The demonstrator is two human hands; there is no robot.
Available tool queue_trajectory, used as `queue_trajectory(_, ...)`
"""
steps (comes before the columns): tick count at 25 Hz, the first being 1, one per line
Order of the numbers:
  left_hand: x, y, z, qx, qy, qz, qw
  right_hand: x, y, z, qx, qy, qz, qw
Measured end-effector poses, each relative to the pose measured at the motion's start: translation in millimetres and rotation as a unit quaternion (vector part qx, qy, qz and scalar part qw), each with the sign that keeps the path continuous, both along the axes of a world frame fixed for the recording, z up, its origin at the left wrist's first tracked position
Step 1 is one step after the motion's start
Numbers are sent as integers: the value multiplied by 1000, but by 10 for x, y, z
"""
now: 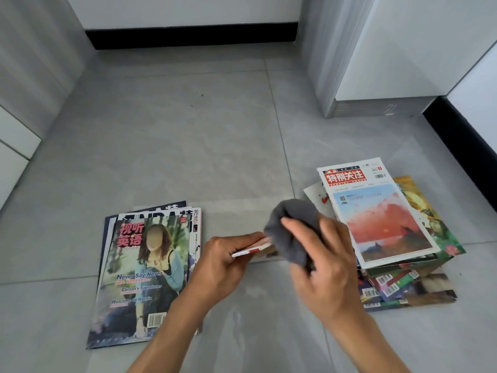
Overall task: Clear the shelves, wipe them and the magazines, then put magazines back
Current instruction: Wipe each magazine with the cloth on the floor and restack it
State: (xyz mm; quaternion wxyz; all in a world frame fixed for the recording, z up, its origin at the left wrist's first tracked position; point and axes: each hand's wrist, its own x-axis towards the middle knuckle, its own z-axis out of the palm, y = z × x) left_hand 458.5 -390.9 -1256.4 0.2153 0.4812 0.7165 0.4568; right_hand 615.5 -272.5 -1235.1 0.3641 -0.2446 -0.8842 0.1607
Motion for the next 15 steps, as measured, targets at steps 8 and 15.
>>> queue_trajectory(8,0,69,-227,103,50,57,992,243,85,-197,-772,224,-114,584)
queue_trajectory(15,310,-232,-956,-125,214,-127,961,117,-215,-598,-780,108,-203,582)
